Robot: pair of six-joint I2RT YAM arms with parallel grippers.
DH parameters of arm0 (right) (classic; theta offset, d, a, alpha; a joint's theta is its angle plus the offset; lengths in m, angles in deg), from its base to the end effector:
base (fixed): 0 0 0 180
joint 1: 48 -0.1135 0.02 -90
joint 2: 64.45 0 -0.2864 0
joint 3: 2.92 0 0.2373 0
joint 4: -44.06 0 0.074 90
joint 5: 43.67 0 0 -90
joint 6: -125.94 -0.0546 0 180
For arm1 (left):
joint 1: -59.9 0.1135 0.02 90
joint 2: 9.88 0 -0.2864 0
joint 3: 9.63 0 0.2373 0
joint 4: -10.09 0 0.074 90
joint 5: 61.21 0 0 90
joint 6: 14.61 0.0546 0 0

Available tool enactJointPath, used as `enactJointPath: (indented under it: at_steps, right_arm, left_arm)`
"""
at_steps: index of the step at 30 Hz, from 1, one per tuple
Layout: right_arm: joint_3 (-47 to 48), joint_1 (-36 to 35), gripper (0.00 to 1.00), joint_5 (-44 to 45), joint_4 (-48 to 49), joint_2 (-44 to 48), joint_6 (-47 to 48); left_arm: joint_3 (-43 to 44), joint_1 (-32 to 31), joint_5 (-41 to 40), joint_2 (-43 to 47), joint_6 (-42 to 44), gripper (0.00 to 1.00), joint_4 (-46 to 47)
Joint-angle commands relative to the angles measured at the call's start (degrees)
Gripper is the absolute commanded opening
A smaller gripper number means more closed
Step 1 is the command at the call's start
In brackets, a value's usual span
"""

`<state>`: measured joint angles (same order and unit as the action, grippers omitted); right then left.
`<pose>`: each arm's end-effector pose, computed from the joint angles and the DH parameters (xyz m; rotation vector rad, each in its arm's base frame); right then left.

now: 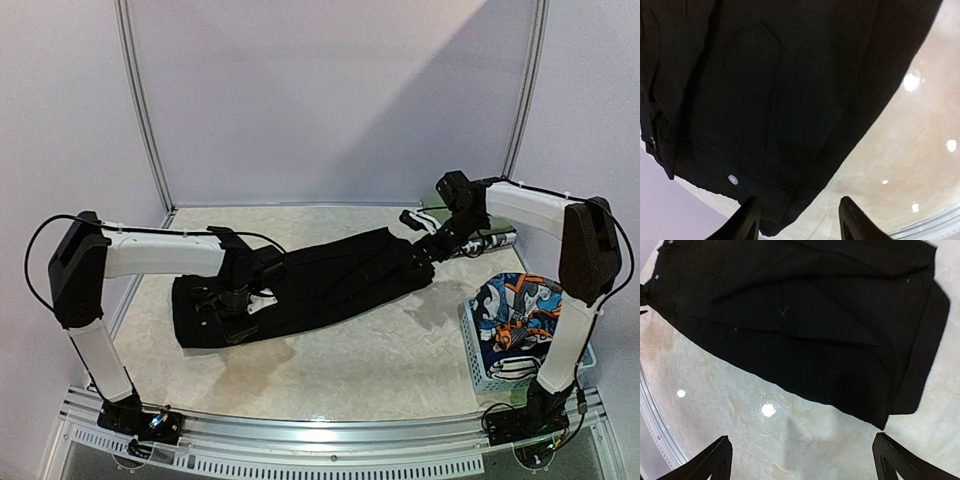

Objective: Fold and stack the mixed laundry pile
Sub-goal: Rotate the rectangle-folded shirt.

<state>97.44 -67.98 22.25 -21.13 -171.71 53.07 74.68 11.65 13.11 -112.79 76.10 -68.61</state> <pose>0.3482 0.1503 0.2406 -0.9732 2.6058 0.6037 0.2060 -0.2086 0.1914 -1.3095 -2.8103 -0.4704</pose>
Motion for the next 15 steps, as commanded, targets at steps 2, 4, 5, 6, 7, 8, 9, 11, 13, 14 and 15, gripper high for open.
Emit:
enactJointPath:
  at_steps: [2,4,5,6,7,8,9,11,13,14,15]
  right_arm:
    - [-0.1,1.8,0.99,-2.3,2.6,6.3,-1.6]
    - [0.7,2.1,0.99,-3.9,0.8,4.9,-1.5]
    - [1.0,2.2,0.99,-4.9,-0.1,3.6,-1.4]
    - [1.2,2.4,0.99,-6.1,-0.7,2.9,-1.4]
    - [1.1,2.5,0.99,-7.1,-0.8,2.1,-1.5]
    - [1.0,2.5,0.99,-7.6,-0.7,1.4,-1.6]
    - [0.9,2.5,0.99,-7.9,-0.5,1.1,-2.1]
    - [1.0,2.5,0.99,-8.2,-0.5,0.5,-2.5]
    - [1.1,2.5,0.96,-7.2,-0.2,-0.8,-3.3]
    - [1.2,2.5,0.94,-6.6,-0.3,-1.4,-3.7]
    - [1.3,2.5,0.92,-5.5,-0.4,-2.8,-4.0]
  left_arm:
    - [-0.7,-0.7,-7.2,-3.3,1.7,0.55,-1.2]
    - [-1.1,-0.9,-8.0,-4.9,2.1,0.54,-0.6]
    - [-1.0,-1.0,-7.7,-5.6,2.2,0.51,-0.5]
    - [-0.9,-1.3,-7.1,-6.3,2.4,0.48,-0.5]
    - [-0.9,-1.6,-6.4,-6.7,2.7,0.45,-0.4]
    - [-0.8,-2.0,-5.6,-7.1,2.9,0.42,-0.3]
    - [-0.6,-2.4,-4.8,-7.4,3.1,0.38,-0.3]
    - [-0.2,-3.2,-2.8,-8.3,3.4,0.31,-0.7]
    - [0.3,-3.8,-1.6,-9.2,3.4,0.16,-1.1]
    - [0.6,-4.1,-1.4,-9.5,3.2,0.07,-1.4]
    - [0.9,-4.5,-1.1,-9.8,3.1,0.0,-1.7]
